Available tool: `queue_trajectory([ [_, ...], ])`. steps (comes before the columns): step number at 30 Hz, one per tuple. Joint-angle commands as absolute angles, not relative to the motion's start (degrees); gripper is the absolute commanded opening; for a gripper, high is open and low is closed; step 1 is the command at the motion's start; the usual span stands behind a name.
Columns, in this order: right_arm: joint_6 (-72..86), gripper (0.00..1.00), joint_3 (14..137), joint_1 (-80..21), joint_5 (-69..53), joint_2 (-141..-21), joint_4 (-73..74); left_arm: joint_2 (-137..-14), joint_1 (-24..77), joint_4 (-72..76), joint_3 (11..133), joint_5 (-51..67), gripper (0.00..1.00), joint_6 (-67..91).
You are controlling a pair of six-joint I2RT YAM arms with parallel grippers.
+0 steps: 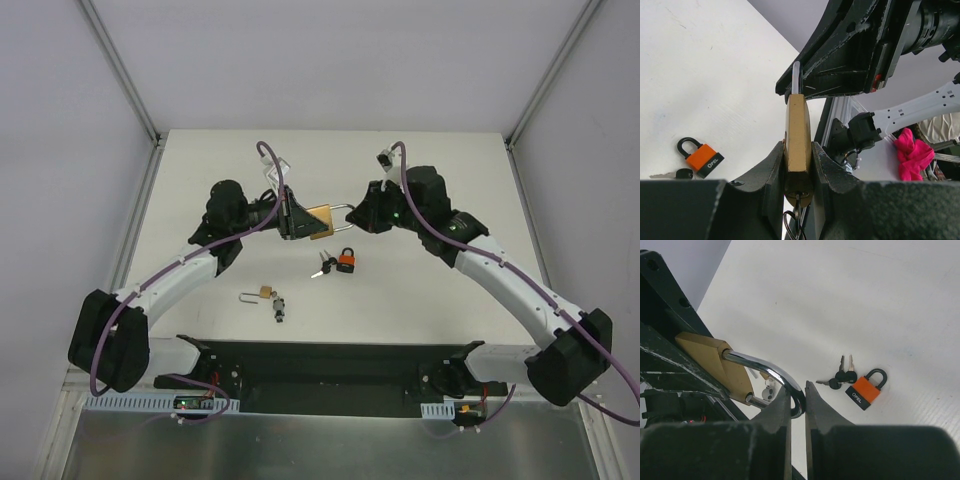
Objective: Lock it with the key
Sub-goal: Lock the lock.
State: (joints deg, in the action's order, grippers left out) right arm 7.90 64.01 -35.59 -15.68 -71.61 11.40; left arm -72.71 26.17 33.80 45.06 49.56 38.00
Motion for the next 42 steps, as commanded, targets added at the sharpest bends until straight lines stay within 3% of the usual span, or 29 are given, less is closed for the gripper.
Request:
queue_trajectory([
  [1,10.90,0.01,65.92,-38.40,-21.18,-72.33,5.89,-73.56,28.04,40.34,47.81,50.80,0.00,37.35],
  [20,9.76,0.01,64.07,-39.81,-22.85,-72.60,2.37,-75.41,29.36,51.06,48.25,54.93,0.00,44.65],
  [42,2.82,0.01,68.90,-45.34,-27.07,-74.88,6.94,-76.99,30.50,47.99,50.36,54.58,0.00,41.22],
])
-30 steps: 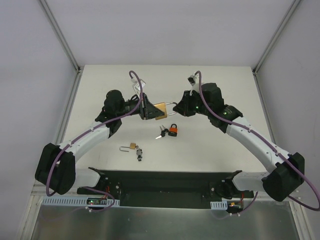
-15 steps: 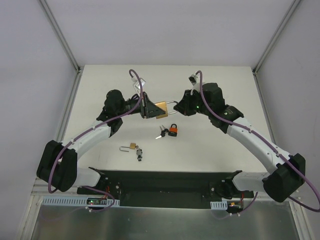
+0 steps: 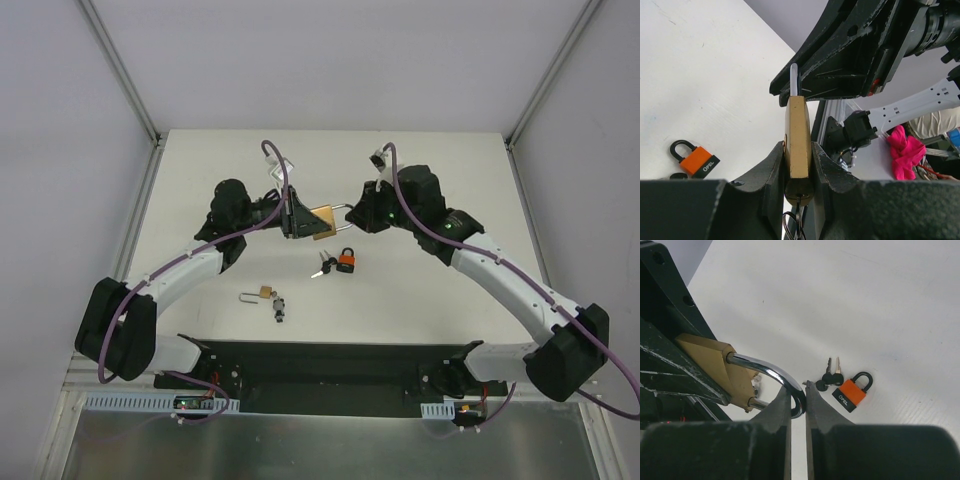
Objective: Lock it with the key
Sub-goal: Lock the lock.
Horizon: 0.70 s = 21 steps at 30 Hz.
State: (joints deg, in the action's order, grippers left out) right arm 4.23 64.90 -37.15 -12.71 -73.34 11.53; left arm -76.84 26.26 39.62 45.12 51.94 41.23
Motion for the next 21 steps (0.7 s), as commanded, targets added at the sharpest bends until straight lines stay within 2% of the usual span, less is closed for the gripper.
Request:
queue_trajectory([
  [1,2.29,0.01,69.08,-45.53,-26.72,-74.88,7.20,-76.99,30.59,47.90,50.36,54.58,0.00,40.96],
  [7,1.49,0.01,69.17,-45.79,-23.03,-74.71,9.05,-76.20,30.67,47.20,49.66,53.79,0.00,39.91],
  [8,1.49,0.04,69.08,-45.88,-21.55,-74.27,9.40,-75.77,30.67,46.41,49.31,53.35,0.00,39.55],
  [9,1.32,0.18,68.82,-45.79,-20.75,-74.01,9.49,-75.50,30.67,45.97,49.13,53.00,0.00,39.12],
  [11,0.97,0.25,68.47,-45.79,-18.99,-73.22,9.84,-74.45,30.67,44.39,48.69,51.86,0.00,37.80],
  [13,0.70,0.42,68.55,-45.70,-17.94,-72.60,10.11,-73.40,30.59,43.51,48.43,51.07,0.00,36.83],
  [17,0.44,0.54,68.91,-45.44,-14.69,-71.90,11.51,-72.07,30.59,41.66,47.99,49.58,0.00,35.51],
  [18,0.44,0.63,69.08,-45.35,-13.98,-71.63,11.95,-71.81,30.59,41.14,47.90,49.40,0.00,35.42],
  [21,-1.49,0.77,69.70,-45.26,-10.47,-70.93,13.71,-71.02,30.59,39.91,47.73,48.61,0.00,34.19],
])
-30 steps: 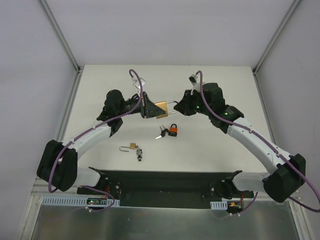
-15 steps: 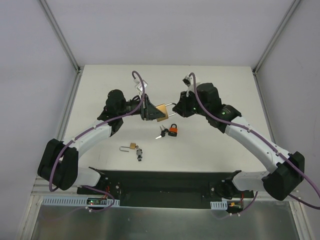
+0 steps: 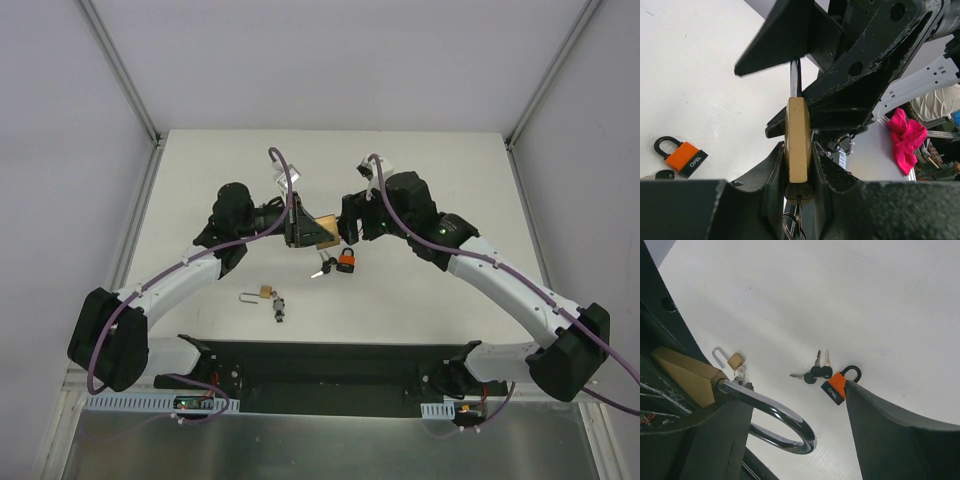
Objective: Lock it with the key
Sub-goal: Lock the lock.
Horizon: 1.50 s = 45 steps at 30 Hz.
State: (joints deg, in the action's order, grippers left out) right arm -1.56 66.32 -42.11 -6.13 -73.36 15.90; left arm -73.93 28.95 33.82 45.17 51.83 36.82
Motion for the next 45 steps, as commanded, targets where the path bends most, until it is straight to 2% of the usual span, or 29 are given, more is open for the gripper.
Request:
queue_trajectory([
  [1,-1.84,0.79,69.87,-45.26,-9.85,-70.58,13.88,-70.58,30.59,39.64,47.64,48.43,0.00,34.02],
  [6,-3.16,0.87,70.14,-45.18,-7.30,-69.00,15.38,-70.14,30.59,38.41,47.72,47.20,0.00,33.14],
  [13,-3.08,0.84,69.26,-45.09,-4.93,-66.27,15.47,-70.40,30.59,38.06,47.90,46.67,0.00,33.05],
  [16,-3.25,0.74,69.00,-45.18,-3.52,-65.57,15.56,-70.49,30.59,38.06,47.99,46.67,0.00,33.05],
  [17,-3.25,0.65,68.99,-45.09,-3.17,-65.48,15.64,-70.58,30.59,37.97,47.99,46.67,0.00,33.05],
  [18,-3.25,0.61,68.91,-45.17,-2.90,-65.39,15.73,-70.58,30.59,38.06,47.99,46.67,0.00,33.13],
  [22,-3.78,0.54,68.91,-45.09,-1.67,-65.83,16.61,-70.58,30.59,37.97,48.16,46.58,0.00,33.22],
  [28,-4.57,0.52,68.38,-45.18,1.91,-66.88,16.70,-70.66,30.59,38.06,48.78,47.37,0.00,33.49],
  [34,-4.57,0.36,68.82,-45.18,5.09,-68.73,16.52,-70.66,30.59,38.23,48.96,48.25,0.00,34.10],
  [37,-4.39,0.24,68.91,-45.09,5.36,-69.69,16.26,-71.01,30.59,39.11,49.13,48.95,0.00,34.72],
  [38,-4.39,0.16,68.91,-45.17,5.36,-69.87,16.09,-71.10,30.59,39.55,49.13,49.13,0.00,34.80],
  [41,-4.04,0.05,68.73,-45.17,4.48,-70.14,15.38,-71.19,30.59,39.73,49.04,49.31,0.00,34.98],
  [45,-3.69,0.01,68.47,-45.18,2.73,-69.87,14.42,-71.63,30.59,40.69,49.13,49.57,0.00,35.24],
])
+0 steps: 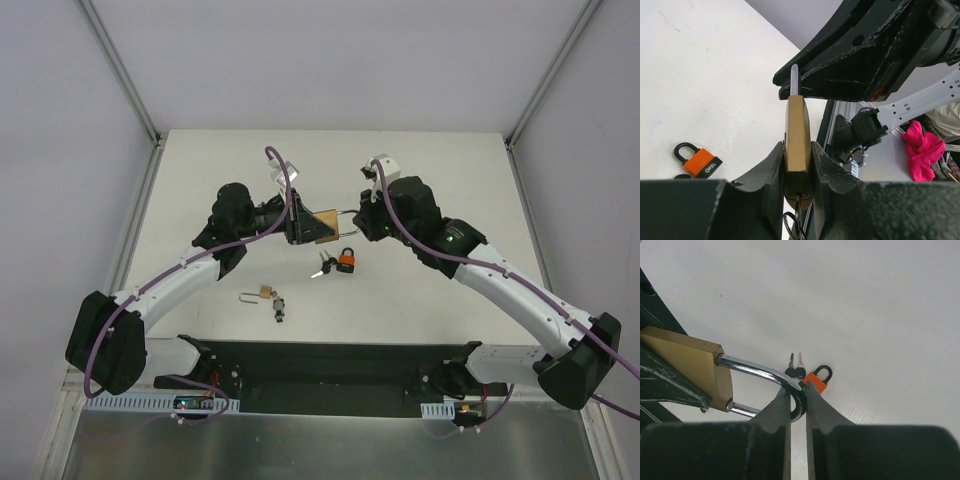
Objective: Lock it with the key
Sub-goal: Lock the lock.
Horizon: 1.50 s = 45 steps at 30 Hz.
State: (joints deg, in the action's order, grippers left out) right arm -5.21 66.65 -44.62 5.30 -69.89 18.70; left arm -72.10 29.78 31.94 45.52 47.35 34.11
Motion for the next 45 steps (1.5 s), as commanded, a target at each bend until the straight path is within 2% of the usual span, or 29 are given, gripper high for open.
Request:
queue_trajectory([
  [1,-3.60,0.01,68.29,-45.09,2.29,-69.79,14.07,-71.72,30.59,40.87,49.22,49.66,0.00,35.42],
  [26,-1.76,0.01,65.92,-45.70,-1.84,-68.99,8.88,-75.41,30.59,55.90,48.95,55.10,0.00,46.22],
  [45,-2.55,0.01,68.20,-47.90,-10.72,-69.61,7.38,-77.96,31.90,52.48,50.27,55.28,0.00,43.60],
])
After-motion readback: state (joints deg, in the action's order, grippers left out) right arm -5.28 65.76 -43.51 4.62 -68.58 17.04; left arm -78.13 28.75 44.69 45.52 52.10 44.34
